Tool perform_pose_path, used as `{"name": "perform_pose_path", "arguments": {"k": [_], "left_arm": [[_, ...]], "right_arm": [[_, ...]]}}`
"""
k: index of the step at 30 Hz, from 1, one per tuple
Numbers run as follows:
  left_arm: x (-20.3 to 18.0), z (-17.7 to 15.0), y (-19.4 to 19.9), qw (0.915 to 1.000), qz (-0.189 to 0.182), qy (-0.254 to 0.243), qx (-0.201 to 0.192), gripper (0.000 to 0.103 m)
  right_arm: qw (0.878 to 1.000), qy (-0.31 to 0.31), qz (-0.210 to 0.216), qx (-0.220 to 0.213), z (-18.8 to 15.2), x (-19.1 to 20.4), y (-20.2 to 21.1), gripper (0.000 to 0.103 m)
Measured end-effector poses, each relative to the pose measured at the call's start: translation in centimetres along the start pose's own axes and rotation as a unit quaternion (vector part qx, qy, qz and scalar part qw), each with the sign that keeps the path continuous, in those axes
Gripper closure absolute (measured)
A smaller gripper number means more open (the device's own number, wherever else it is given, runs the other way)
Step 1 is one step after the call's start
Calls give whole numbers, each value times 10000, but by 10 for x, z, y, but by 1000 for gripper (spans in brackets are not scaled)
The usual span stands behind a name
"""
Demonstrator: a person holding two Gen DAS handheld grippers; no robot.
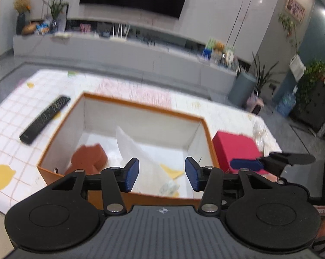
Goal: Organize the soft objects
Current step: 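Move both tools back toward the orange crocheted ball on the table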
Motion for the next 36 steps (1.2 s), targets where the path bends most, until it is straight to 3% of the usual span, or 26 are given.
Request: {"name": "perform_pose_path", "arguments": {"k": [5,9,18,22,28,36], "left_arm": [[-17,0,24,9981,50,-236,-564,47],[-40,-4,32,9956,-29,-527,-773,47],[-101,-32,13,9911,-405,-1161,-514,47],[-131,-42,0,9875,-627,-1409,-314,47],[-179,-50,-24,9757,-932,-1980,40,47],[-237,-61,-68,9576,-1207,-2567,502,47]], "right_arm": [[9982,-367,172,-439,-13,-7,33,32],[9952,-642,153,-723,-28,-17,58,32],[9864,-1280,-65,-1031,-72,-60,98,30],[9846,-1428,-380,-930,-95,-84,105,29],[9785,-1843,-764,-521,-137,-132,101,28],[9614,-2289,-1518,181,-188,-211,85,19]]}}
Point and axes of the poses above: each gripper's, at about its wrist camera, not at the fingertips, and y roughly against the way its jaws point, x to its left, z to its top, the point moved 6 cm from there along -y, roughly the way its jaws point, and after that the axes turned 12 degrees about x, right-handed, at the moved point
